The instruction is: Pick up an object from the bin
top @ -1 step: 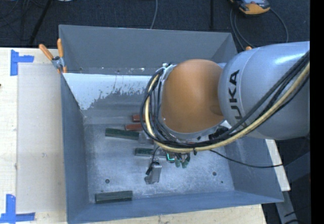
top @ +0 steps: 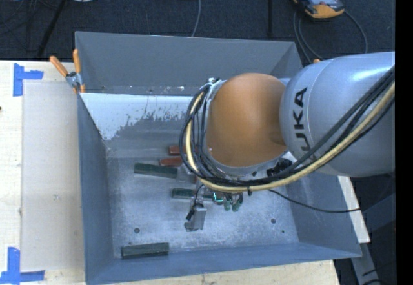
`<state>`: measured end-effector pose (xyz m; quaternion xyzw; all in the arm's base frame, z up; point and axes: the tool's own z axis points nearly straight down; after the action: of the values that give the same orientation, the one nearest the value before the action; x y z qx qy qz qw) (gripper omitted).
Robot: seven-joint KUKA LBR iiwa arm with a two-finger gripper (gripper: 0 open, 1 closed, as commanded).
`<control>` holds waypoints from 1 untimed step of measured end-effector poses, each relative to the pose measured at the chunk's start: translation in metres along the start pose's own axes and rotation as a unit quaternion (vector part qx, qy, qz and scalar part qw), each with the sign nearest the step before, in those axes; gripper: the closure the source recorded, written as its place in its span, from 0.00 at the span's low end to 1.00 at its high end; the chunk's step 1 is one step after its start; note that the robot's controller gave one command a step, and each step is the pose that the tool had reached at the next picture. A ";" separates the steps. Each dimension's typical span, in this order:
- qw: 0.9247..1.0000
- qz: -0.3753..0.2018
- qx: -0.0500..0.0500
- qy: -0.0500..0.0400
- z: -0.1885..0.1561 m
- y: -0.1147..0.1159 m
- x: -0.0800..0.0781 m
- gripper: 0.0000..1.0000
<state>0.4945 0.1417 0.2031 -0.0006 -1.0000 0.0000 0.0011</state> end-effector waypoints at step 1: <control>1.000 -0.031 -0.001 -0.004 0.033 -0.023 -0.040 0.00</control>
Offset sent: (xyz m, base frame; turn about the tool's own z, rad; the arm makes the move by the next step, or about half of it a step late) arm 0.0538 -0.0245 -0.1135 -0.0609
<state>0.5347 0.1189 0.1696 0.0305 -0.9995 -0.0008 -0.0026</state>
